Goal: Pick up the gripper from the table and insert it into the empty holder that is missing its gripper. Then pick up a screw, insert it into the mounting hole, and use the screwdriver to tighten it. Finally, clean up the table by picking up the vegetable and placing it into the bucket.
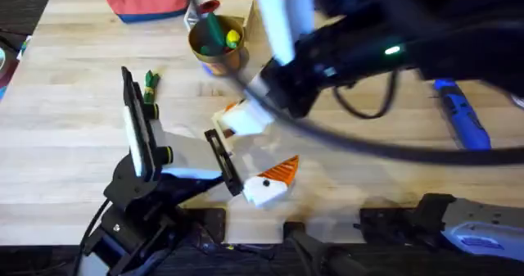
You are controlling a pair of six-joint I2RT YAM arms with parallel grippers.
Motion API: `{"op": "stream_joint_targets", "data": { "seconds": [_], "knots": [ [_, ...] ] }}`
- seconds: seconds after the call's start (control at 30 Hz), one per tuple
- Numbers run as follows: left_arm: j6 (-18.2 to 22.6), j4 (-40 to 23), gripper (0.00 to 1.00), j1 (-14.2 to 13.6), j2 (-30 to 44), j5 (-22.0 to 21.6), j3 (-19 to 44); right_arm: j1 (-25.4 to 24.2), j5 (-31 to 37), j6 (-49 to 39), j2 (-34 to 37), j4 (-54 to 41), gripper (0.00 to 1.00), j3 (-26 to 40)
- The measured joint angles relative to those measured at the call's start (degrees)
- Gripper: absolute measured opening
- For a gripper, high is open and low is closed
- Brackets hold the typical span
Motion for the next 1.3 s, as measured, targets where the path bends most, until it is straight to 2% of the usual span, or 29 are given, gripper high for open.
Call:
{"op": "stream_joint_targets", "data": {
  "seconds": [0.3, 0.5, 0.57, 0.6, 0.67, 0.73, 0.8, 0.87, 1.3],
  "knots": [
    [0.01, 0.0, 0.987, 0.0, 0.0, 0.0, 0.0, -11.56, 0.0, -1.23, -15.3, -12.17, 0.992, 0.02],
    [-0.02, 0.0, 0.984, 0.0, 0.0, 0.0, 0.0, -13.43, -0.01, -7.28, -22.89, -20.45, 0.994, 0.02],
    [-0.04, 0.0, 0.846, 0.0, 0.0, 0.0, 0.0, -13.46, -0.01, -9.17, -24.48, -22.48, 0.994, 0.04],
    [0.08, 0.02, 0.711, 0.0, 0.0, 0.02, 0.0, -13.46, -0.01, -10.05, -25.09, -23.78, 0.994, 0.04],
    [0.18, 0.01, 0.527, 0.0, 0.0, 0.0, 0.0, -13.46, -0.05, -11.49, -25.82, -26.52, 0.992, 0.04],
    [0.2, 0.01, 0.247, 0.0, 0.0, 0.02, 0.0, -13.46, -0.07, -12.41, -25.94, -29.21, 0.993, 0.09],
    [0.36, 0.02, 0.034, 0.0, 0.0, 0.04, 0.0, -13.46, -0.08, -12.98, -25.86, -31.08, 0.993, 0.09],
    [0.39, 0.02, 0.008, 0.0, 0.0, 0.02, 0.0, -13.46, -0.1, -13.27, -25.73, -32.19, 0.993, 0.09],
    [0.39, 0.85, 0.006, 0.0, 0.0, 0.02, 0.0, -14.74, 0.94, -11.8, -24.45, -29.58, 0.992, 0.09]
  ]
}}
